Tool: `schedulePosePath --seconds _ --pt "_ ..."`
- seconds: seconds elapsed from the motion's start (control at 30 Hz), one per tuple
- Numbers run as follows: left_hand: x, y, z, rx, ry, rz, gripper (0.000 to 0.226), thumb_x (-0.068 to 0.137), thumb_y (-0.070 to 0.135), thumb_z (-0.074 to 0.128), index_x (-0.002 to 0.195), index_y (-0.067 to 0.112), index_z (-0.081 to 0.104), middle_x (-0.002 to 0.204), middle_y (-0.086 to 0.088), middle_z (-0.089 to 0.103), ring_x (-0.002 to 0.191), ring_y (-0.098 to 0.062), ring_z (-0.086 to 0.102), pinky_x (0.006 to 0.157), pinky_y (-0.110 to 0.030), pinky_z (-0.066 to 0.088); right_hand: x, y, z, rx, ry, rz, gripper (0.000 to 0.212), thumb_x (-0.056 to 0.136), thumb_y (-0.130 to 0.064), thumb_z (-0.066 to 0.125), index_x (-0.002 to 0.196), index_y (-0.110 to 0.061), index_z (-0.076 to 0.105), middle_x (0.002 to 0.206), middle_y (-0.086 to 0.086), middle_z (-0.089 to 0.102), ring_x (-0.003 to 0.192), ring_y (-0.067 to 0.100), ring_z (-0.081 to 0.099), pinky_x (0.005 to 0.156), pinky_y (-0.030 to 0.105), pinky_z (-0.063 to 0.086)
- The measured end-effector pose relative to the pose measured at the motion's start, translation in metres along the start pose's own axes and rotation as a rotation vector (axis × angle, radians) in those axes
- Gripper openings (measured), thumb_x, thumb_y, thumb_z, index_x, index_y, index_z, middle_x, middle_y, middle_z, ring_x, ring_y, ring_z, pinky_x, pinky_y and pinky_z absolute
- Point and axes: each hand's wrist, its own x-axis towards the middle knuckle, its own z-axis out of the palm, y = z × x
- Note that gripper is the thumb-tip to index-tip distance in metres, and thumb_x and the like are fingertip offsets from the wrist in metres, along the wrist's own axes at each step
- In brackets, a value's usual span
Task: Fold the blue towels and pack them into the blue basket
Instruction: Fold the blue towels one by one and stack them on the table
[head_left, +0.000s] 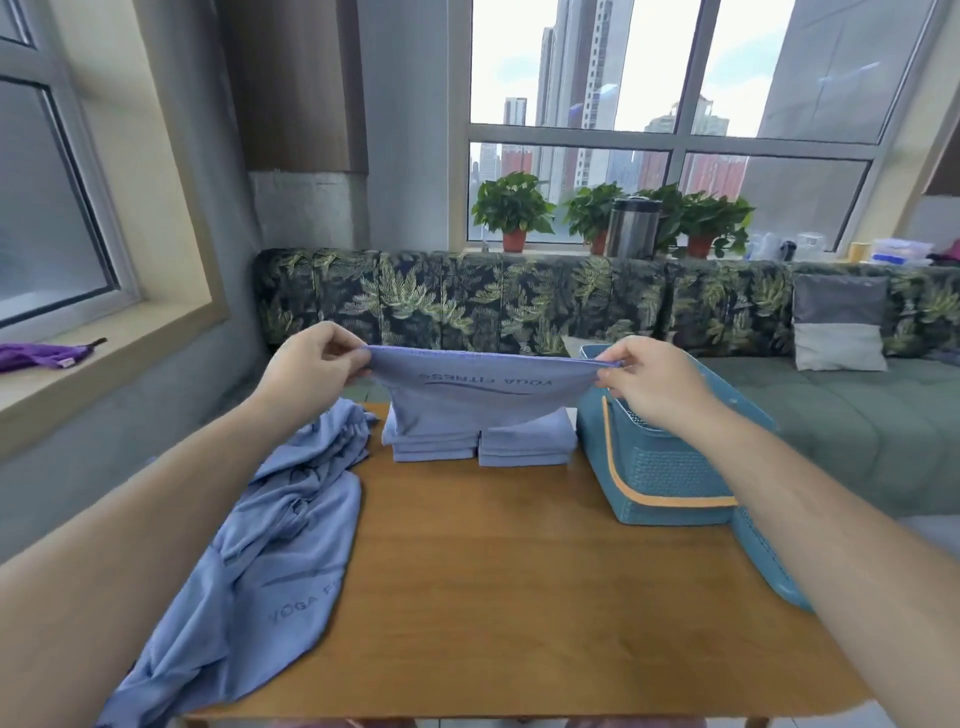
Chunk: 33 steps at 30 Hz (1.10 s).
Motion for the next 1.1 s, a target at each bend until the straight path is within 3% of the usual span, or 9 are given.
schedulePosePath --seconds 0.07,0.2,0.37,0.53,0.63,0.77,0.87,1.0,1.1 --pt "-0.035 -0.025 0.008 0.027 -0.037 -0.032 0.008 0.094 0.018 0.067 0.087 0.021 0.064 0.080 -0.002 0.075 0.077 -0.023 0.071 0.070 -0.037 0.054 -0.027 0.018 0.012 -0.003 -0.046 0.026 0.013 0.091 -0.014 0.068 0.085 -0.026 0.068 0.072 -0.010 0.068 0.064 0.007 0.061 0.067 0.032 0.049" --pt "-0.110 -0.083 0.028 0.043 -0.143 -0.138 0.008 0.093 0.019 0.069 0.087 0.024 0.065 0.079 -0.003 0.074 0.080 -0.021 0.070 0.070 -0.034 0.051 -0.097 0.068 0.050 -0.033 -0.146 0.091 0.010 0.090 -0.012 0.068 0.086 -0.021 0.070 0.058 -0.012 0.061 0.048 -0.003 0.051 0.053 0.019 0.035" --pt "-0.166 -0.133 0.049 0.078 -0.239 -0.213 0.010 0.092 0.020 0.069 0.084 0.025 0.068 0.071 0.006 0.071 0.069 -0.003 0.063 0.066 -0.021 0.046 -0.154 0.121 0.086 -0.047 -0.248 0.210 0.012 0.088 -0.017 0.071 0.083 -0.028 0.070 0.073 -0.011 0.070 0.066 0.000 0.061 0.066 0.027 0.044" --pt "-0.182 -0.144 0.058 0.019 -0.223 -0.255 0.009 0.092 0.013 0.068 0.085 0.019 0.067 0.073 -0.003 0.070 0.065 -0.013 0.060 0.060 -0.015 0.045 -0.160 0.124 0.088 0.016 -0.251 0.218 0.013 0.083 -0.026 0.070 0.087 -0.038 0.070 0.081 -0.011 0.074 0.077 0.013 0.070 0.078 0.043 0.057" --pt "-0.179 -0.137 0.048 -0.003 -0.221 -0.245 0.008 0.091 0.017 0.070 0.084 0.020 0.070 0.068 0.003 0.067 0.063 -0.014 0.057 0.061 -0.025 0.043 -0.159 0.119 0.079 0.002 -0.265 0.220 0.009 0.086 -0.019 0.072 0.082 -0.027 0.073 0.077 -0.007 0.074 0.079 0.018 0.069 0.076 0.038 0.053" --pt "-0.178 -0.119 0.030 -0.120 -0.286 -0.229 0.005 0.093 0.015 0.068 0.088 0.014 0.069 0.083 -0.019 0.068 0.074 -0.024 0.059 0.074 -0.036 0.044 -0.160 0.115 0.068 0.078 -0.271 0.216 0.010 0.082 -0.012 0.074 0.077 -0.021 0.074 0.078 0.001 0.075 0.075 0.013 0.065 0.077 0.035 0.049" --pt "-0.177 -0.114 0.027 -0.055 -0.318 -0.198 0.006 0.094 0.019 0.067 0.089 0.017 0.069 0.074 -0.008 0.063 0.068 -0.014 0.055 0.071 -0.029 0.043 -0.158 0.113 0.066 0.126 -0.261 0.234 0.011 0.082 -0.010 0.073 0.077 -0.020 0.073 0.079 0.006 0.074 0.072 0.011 0.061 0.074 0.033 0.045" --pt "-0.155 -0.117 0.036 -0.035 -0.295 -0.191 0.006 0.095 0.022 0.065 0.092 0.017 0.067 0.087 -0.008 0.068 0.073 -0.018 0.061 0.069 -0.027 0.047 -0.143 0.107 0.076 0.140 -0.205 0.265 0.005 0.079 -0.025 0.069 0.081 -0.021 0.071 0.086 0.009 0.073 0.074 0.014 0.061 0.074 0.037 0.046" --pt "-0.130 -0.122 0.052 -0.004 -0.255 -0.202 0.009 0.096 0.026 0.063 0.091 0.019 0.065 0.082 -0.004 0.065 0.068 -0.013 0.057 0.065 -0.028 0.046 -0.119 0.106 0.091 0.094 -0.171 0.275 0.007 0.088 -0.018 0.063 0.085 -0.019 0.069 0.088 0.006 0.072 0.073 0.013 0.058 0.067 0.032 0.042"
